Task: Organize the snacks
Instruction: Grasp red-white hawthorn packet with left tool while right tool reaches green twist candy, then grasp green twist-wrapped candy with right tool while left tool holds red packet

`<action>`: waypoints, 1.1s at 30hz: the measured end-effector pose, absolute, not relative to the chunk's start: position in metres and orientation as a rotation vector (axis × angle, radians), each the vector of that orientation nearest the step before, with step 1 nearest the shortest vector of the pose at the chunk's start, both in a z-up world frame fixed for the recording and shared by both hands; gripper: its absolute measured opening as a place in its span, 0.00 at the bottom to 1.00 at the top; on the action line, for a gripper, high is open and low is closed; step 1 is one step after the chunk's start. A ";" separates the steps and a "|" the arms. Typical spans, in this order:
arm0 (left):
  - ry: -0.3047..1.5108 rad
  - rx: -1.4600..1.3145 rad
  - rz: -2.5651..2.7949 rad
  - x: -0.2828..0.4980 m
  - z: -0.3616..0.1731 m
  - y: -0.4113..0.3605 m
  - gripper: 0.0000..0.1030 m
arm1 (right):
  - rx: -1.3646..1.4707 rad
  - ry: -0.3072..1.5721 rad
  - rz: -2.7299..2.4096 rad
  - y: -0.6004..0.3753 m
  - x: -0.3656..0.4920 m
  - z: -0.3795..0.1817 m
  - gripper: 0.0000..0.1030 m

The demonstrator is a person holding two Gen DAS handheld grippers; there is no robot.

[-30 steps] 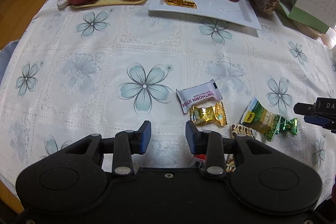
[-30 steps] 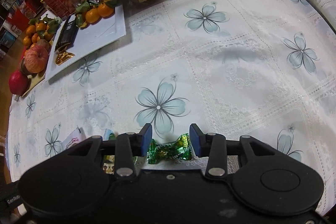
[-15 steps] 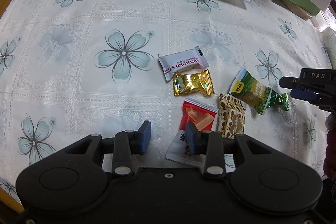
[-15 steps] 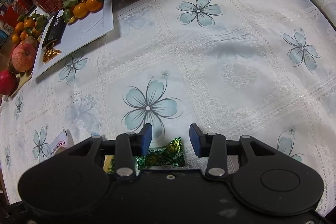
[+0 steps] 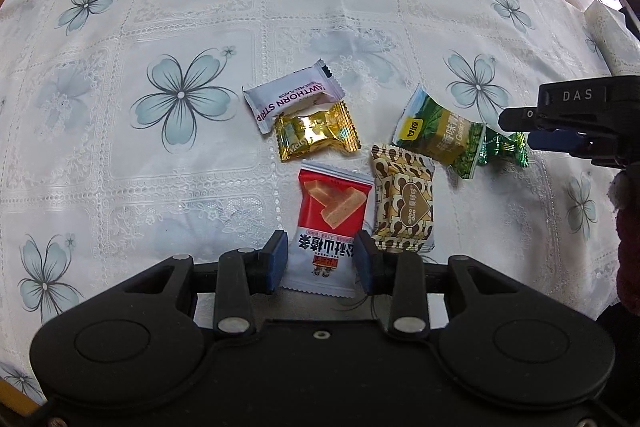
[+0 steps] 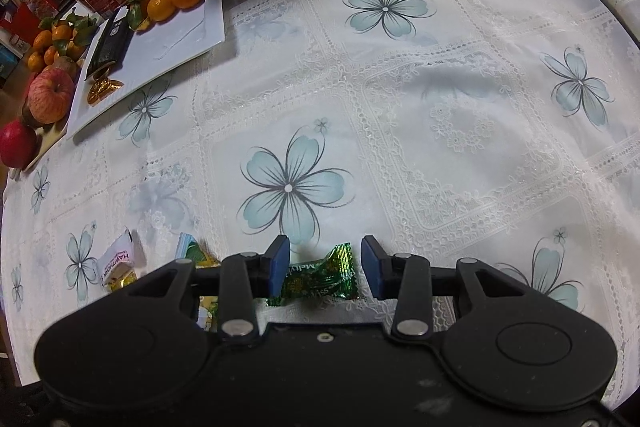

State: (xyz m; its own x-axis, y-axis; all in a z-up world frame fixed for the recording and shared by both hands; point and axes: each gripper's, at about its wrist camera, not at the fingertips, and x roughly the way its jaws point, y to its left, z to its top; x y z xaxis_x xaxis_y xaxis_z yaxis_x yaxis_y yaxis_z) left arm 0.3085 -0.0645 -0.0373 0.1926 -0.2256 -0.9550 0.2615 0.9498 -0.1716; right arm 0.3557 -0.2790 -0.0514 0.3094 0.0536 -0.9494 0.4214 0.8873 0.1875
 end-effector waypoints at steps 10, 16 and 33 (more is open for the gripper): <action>1.317 0.071 -0.323 0.313 -0.043 -0.076 0.44 | 0.435 1.251 -0.257 -0.280 0.356 -0.054 0.41; 1.323 0.075 -0.305 0.316 -0.045 -0.078 0.48 | 0.413 1.258 -0.256 -0.278 0.357 -0.055 0.41; 1.342 0.000 -0.170 0.323 -0.037 -0.048 0.48 | 0.338 1.377 -0.113 -0.253 0.340 -0.057 0.43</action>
